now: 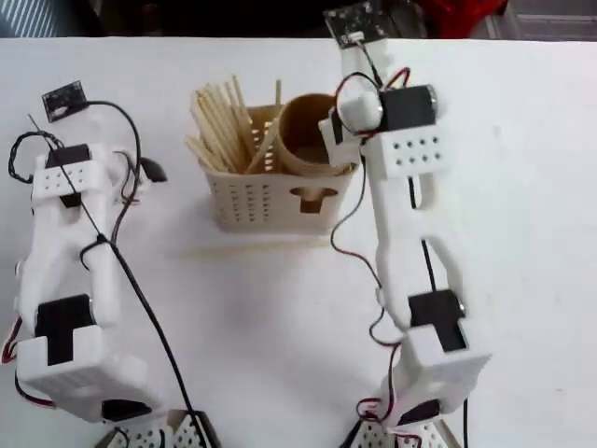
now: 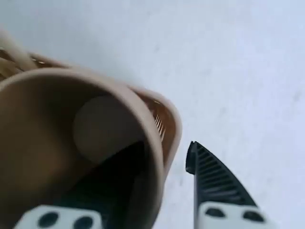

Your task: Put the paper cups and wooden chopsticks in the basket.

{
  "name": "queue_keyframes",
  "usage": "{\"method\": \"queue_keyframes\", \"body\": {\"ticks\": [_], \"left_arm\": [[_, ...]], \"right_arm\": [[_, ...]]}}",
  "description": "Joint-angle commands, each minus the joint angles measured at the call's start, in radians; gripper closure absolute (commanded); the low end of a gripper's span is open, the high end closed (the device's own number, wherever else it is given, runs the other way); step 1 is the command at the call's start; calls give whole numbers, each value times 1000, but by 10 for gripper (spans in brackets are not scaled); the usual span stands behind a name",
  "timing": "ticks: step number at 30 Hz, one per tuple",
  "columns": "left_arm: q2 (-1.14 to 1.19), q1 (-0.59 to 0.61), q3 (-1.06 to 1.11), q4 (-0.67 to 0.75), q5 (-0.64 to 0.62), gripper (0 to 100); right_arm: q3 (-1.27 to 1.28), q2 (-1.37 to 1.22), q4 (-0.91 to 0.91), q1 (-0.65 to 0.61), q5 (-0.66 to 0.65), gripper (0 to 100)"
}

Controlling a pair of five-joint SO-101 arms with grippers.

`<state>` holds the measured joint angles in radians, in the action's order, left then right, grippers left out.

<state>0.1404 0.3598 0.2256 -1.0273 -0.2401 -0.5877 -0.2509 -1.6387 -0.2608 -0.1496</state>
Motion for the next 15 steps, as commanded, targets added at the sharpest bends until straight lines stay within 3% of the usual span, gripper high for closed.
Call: {"method": "queue_keyframes", "body": {"ticks": [1,4,7,15], "left_arm": [[-19,10,0,-2,12,687],[-19,10,0,0,12,687],[-19,10,-2,0,12,687],[-19,10,-2,0,12,687]], "right_arm": [[-5,-50,15,19,3,839],[-6,-104,24,13,2,851],[-6,-130,61,22,9,986],[-6,-130,59,143,11,980]]}}
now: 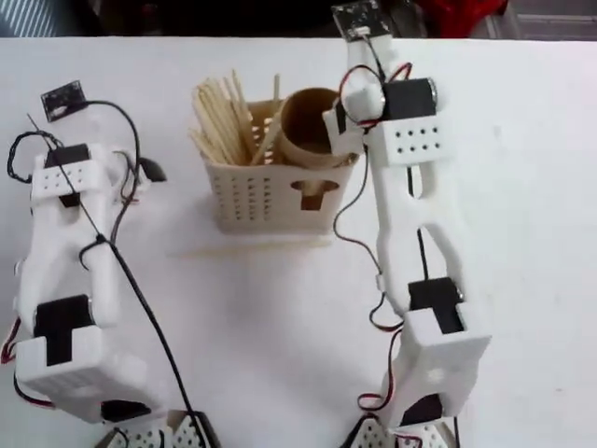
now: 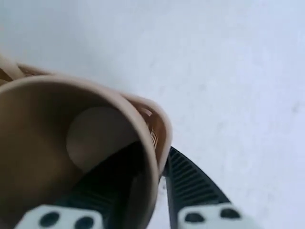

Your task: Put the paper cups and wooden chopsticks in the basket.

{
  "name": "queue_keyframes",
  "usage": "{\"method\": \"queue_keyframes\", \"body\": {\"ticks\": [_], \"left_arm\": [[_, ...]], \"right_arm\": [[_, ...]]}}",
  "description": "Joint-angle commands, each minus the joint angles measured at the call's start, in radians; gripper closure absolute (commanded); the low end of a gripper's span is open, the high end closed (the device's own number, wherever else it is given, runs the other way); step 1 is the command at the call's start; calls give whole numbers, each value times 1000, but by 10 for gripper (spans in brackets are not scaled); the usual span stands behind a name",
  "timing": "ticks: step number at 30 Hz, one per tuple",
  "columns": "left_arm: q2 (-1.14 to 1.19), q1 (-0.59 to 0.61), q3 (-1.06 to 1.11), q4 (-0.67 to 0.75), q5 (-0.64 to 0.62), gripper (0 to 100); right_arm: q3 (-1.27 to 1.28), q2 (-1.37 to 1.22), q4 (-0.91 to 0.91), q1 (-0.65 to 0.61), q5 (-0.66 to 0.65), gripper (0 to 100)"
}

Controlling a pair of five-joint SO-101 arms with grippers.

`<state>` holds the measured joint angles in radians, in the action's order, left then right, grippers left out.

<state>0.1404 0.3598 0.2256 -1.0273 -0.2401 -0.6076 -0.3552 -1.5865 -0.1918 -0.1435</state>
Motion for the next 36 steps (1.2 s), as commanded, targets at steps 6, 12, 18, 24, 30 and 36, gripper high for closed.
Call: {"method": "queue_keyframes", "body": {"ticks": [6,12,18,24,30,36], "left_arm": [[-18,10,-2,0,12,687],[-18,10,-2,0,12,687],[-18,10,-2,0,12,687],[-18,10,-2,0,12,687],[-18,-5,-2,6,14,687],[-19,-35,20,8,15,684]], "right_arm": [[-149,-25,-88,208,68,980],[-250,-25,-133,252,66,980],[-241,-64,-133,130,64,980],[-239,-64,-133,27,66,871],[-247,-51,-131,-19,64,719],[-394,82,-131,-8,64,717]]}}
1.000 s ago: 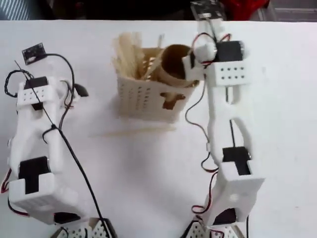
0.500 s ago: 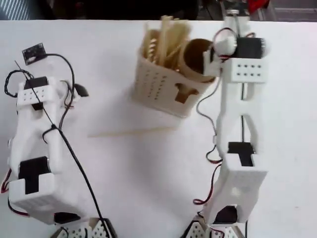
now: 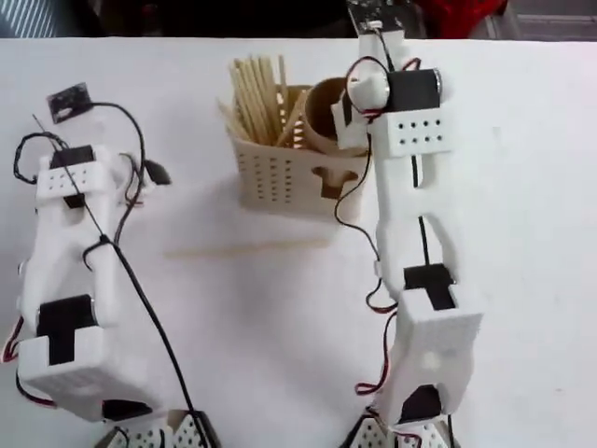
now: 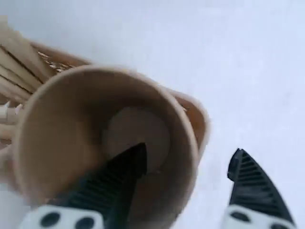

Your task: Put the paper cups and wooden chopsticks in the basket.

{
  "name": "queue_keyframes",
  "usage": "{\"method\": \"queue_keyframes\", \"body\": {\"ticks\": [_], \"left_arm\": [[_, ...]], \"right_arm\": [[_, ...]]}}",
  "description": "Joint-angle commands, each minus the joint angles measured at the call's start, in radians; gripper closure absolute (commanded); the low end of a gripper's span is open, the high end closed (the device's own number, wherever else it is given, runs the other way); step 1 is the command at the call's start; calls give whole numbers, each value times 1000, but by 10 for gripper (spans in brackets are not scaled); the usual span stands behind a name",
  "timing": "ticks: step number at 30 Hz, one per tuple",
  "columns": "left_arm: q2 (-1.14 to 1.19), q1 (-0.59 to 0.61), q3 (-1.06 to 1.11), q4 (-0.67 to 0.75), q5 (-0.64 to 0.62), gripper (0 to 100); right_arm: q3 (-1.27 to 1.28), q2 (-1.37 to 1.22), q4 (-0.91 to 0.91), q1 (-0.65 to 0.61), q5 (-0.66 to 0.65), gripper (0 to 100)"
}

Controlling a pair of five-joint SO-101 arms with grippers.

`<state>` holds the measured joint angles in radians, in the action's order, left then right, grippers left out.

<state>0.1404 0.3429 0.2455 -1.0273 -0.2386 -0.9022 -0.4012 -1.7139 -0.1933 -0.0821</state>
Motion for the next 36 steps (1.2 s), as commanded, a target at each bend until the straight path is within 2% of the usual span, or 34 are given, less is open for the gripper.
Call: {"method": "queue_keyframes", "body": {"ticks": [1,7,10,12,16,20,22,25,28,30,36], "left_arm": [[-19,-16,0,14,14,684],[-19,-13,11,41,14,684],[-24,42,-2,44,8,683],[-22,117,-9,81,-5,683],[-16,249,-6,172,-114,684],[5,288,-2,193,-155,685],[39,288,-23,199,-155,684],[104,288,-61,219,-153,686],[171,289,-106,206,-153,686],[208,289,-144,178,-153,686],[275,289,-232,103,-153,686]], "right_arm": [[-115,159,-4,-12,3,717],[-121,312,-7,-50,3,745],[-117,372,-8,-107,-41,752],[-71,406,-8,-203,-132,752],[160,470,-7,-444,-255,752],[466,481,12,-627,-397,751],[646,464,102,-670,-456,751],[896,441,298,-702,-511,749],[1091,414,447,-713,-661,751],[1163,392,509,-704,-746,751],[1232,309,684,-613,-852,751]]}}
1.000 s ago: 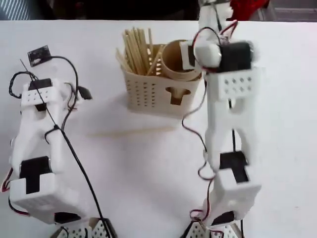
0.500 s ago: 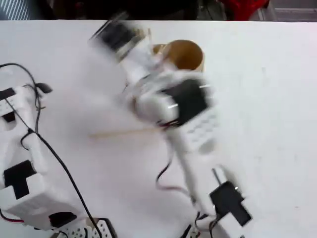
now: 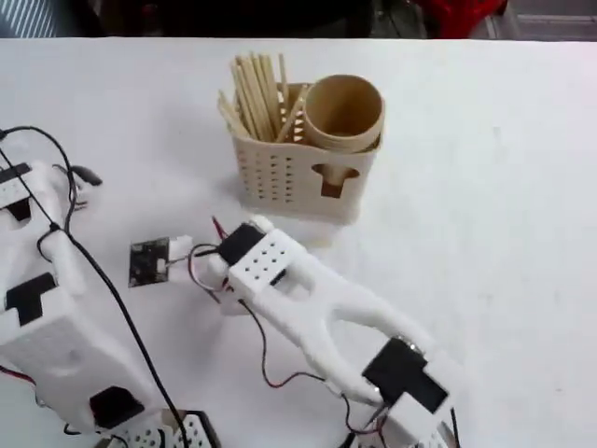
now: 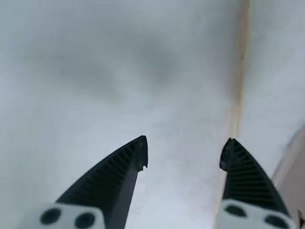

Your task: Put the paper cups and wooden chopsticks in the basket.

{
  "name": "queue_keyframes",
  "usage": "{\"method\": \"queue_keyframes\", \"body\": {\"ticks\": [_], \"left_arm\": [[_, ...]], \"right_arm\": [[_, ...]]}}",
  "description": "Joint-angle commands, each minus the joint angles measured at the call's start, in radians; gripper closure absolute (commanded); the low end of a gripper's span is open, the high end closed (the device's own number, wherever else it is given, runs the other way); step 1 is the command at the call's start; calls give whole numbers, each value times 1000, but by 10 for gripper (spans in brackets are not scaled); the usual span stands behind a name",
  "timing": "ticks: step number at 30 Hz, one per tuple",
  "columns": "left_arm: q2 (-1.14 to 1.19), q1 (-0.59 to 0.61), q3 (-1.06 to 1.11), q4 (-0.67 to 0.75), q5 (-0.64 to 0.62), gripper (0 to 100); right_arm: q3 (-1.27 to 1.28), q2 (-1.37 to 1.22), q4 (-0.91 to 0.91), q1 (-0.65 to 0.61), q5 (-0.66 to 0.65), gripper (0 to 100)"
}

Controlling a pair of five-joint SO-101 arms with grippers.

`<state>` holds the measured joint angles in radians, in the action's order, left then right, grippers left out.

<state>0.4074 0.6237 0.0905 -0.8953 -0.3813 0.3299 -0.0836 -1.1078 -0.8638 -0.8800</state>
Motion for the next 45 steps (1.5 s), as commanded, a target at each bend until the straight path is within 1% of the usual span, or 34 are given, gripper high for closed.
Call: {"method": "queue_keyframes", "body": {"ticks": [1,4,6,12,14,17,18,19,21,23,25,28,32,36,38,39,42,45], "left_arm": [[13,8,-83,-32,-11,686],[18,8,-86,-32,-11,686],[16,7,-86,-32,-11,686],[15,5,-86,-32,-11,686],[15,5,-86,-32,-11,686],[15,5,-86,-32,-11,686],[15,5,-86,-32,-11,686],[15,5,-86,-32,-11,686],[15,5,-86,-32,-11,686],[15,5,-84,-32,-11,686],[15,5,-84,-32,-11,686],[16,7,-84,-32,-11,686],[16,7,-84,-32,-11,686],[18,7,-86,-32,-11,686],[18,4,-86,-31,-11,686],[18,4,-86,-31,-11,686],[19,2,-86,-31,-11,687],[19,4,-83,-31,-11,687]], "right_arm": [[0,-25,104,76,-68,751],[2,-91,186,127,-109,748],[0,-140,225,137,-124,748],[-9,-225,248,137,-126,759],[-15,-225,242,139,-126,810],[-17,-225,242,136,-115,968],[-15,-225,240,134,-109,994],[-15,-225,231,134,-84,973],[-18,-225,208,137,-32,987],[-18,-203,180,136,5,981],[-18,-156,130,137,54,982],[-18,-15,56,139,170,982],[-18,288,-35,131,305,982],[-37,616,-19,154,442,982],[-68,745,35,162,526,981],[-80,792,97,162,555,981],[-83,881,394,162,600,981],[-84,857,671,186,598,981]]}}
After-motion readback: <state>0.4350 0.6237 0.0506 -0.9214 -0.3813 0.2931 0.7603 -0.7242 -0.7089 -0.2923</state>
